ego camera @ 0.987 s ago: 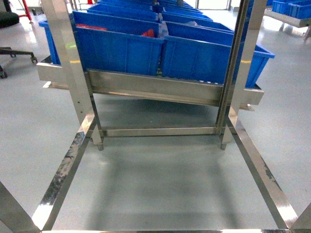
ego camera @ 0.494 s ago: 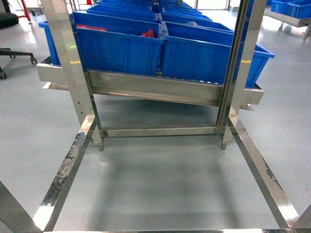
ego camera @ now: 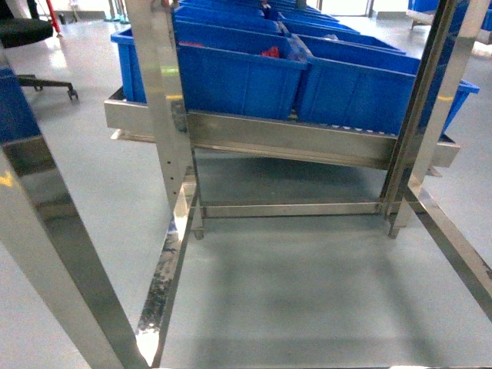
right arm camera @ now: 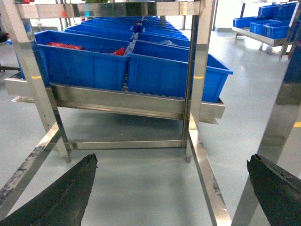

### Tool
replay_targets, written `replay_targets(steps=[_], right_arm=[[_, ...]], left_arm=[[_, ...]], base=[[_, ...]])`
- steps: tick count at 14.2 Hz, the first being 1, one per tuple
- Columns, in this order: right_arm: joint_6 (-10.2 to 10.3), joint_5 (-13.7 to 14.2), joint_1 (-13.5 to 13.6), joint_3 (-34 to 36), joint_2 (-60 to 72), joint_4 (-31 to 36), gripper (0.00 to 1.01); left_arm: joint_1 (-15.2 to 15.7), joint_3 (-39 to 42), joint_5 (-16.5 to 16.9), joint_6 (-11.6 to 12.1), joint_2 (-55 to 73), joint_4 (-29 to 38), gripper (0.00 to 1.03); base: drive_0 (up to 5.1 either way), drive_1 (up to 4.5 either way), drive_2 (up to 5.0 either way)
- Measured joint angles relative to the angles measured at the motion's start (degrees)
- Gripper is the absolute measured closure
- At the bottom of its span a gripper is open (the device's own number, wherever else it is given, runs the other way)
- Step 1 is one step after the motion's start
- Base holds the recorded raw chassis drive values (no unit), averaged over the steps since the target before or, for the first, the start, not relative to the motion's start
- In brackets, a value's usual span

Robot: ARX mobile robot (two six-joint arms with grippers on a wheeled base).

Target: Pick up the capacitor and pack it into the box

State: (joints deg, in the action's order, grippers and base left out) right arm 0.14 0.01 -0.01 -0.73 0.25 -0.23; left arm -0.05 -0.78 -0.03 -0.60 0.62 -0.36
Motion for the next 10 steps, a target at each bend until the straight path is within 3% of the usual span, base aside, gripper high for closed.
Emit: replay_targets(steps=[10], right_arm=[[0.0, 0.0, 0.0, 0.0, 0.0, 0.1, 0.03]], left_arm=[[0.0, 0.0, 0.0, 0.0, 0.0, 0.0, 0.58]], base=[[-4.9, 2.51, 2.5]])
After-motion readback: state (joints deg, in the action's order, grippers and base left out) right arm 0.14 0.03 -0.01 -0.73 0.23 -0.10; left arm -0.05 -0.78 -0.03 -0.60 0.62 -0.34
